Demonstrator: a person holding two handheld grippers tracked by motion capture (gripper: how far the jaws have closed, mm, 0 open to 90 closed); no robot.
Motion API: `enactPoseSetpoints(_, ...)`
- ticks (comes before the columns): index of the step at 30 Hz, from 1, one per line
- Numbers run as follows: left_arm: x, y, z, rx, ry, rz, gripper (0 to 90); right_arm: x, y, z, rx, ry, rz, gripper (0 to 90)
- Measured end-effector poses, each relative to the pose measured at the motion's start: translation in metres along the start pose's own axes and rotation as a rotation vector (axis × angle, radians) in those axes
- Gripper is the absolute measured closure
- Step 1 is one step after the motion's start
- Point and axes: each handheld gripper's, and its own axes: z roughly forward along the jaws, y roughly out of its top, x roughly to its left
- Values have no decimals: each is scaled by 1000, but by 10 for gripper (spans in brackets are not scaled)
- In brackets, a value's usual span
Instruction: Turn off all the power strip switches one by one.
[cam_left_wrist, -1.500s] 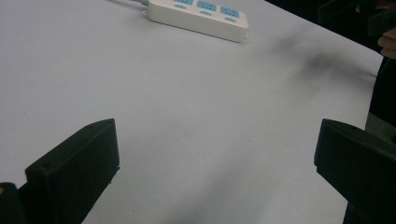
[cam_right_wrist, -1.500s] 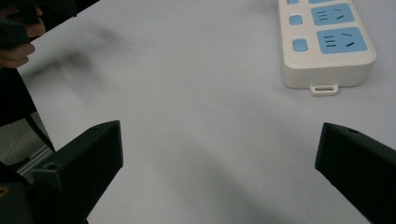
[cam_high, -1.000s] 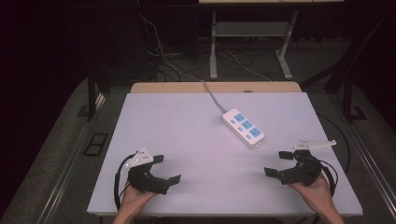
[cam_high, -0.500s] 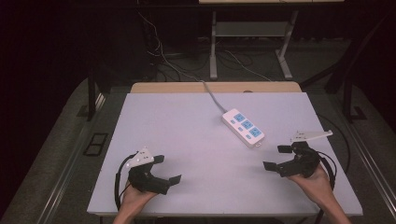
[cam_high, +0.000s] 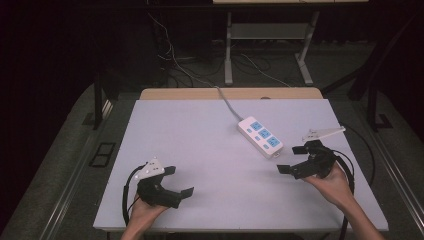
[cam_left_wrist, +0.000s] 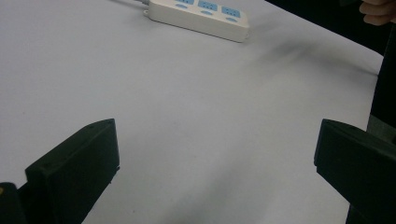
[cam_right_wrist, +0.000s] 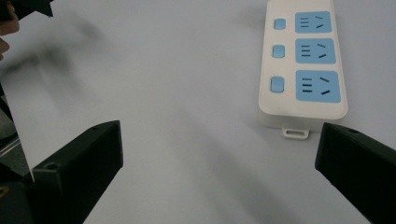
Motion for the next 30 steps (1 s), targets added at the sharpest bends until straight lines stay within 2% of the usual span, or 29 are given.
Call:
enactPoseSetpoints(10,0,0,0,3,-1,0,0,-5,17,5,24,-10,-19,8)
enactPoseSetpoints(30,1,-1,0,5,2,-1,0,-16,36,15,78,-27,-34,8)
